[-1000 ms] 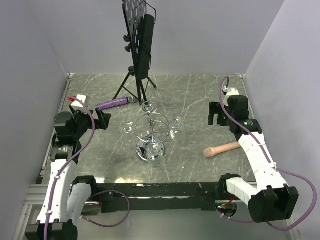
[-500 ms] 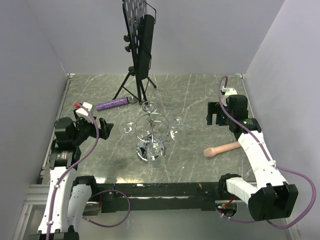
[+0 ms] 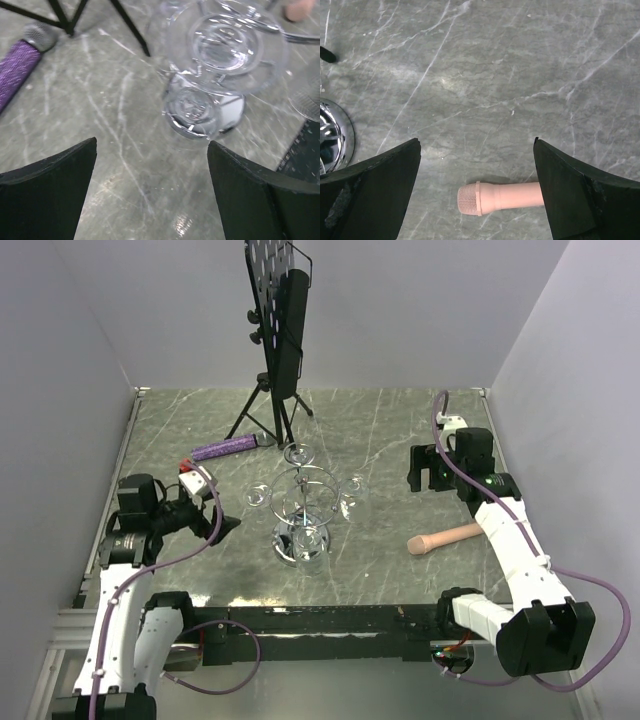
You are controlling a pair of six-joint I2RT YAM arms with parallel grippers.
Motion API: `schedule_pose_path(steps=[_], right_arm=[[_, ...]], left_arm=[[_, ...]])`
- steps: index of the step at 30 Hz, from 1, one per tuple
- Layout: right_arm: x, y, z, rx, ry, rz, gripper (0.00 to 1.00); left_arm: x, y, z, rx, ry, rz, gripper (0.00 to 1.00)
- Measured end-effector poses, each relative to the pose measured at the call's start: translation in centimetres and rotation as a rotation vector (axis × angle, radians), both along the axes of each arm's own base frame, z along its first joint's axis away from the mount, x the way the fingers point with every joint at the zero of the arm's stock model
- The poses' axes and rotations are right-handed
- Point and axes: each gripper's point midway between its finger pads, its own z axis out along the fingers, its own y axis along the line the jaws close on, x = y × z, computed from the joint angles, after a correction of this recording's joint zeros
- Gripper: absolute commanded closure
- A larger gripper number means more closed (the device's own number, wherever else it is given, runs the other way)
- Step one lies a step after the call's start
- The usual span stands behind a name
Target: Take the wine glass off the wine glass rack
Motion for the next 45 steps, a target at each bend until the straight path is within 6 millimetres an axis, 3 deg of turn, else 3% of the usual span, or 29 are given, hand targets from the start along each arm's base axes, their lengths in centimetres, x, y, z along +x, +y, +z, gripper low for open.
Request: schedule_pose_path(steps=[10,15,25,31,38,45], right_arm=[[-0.1,1.2,0.9,0.013,-0.013,0.097,0.00],[-0.7,1.4,0.8,0.011,0.005,0.129,0.00],[-0.5,1.6,2.5,0.000,-0.023,0.154,0.00],[-0.6,1.5,2.3,-0.006,-0.010,0.161,0.00],[-0.4,1.4,1.5,-0.014,0.017,0.164,0.00],[-0.5,1.2,2.0,-0.032,0.014,0.162,0.00]], left_arm=[[-0.6,-1.7,-0.8,-0.053,0.039,-0.151,0.09],[-0.4,-2.3,0.0,-0.080,0.006,-0.192,0.13],[-0.3,-3.6,-0.1,-0.153,-0.050,-0.248,0.28],[0.3,-4.3,0.0,-0.177,-0.073,-0.262,0.39],[0.0,-6.3,0.4,-0.200,-0.095,-0.339,0.45],[0.0,-6.6,0.1,-0.218,-0.105,-0.341,0.54]])
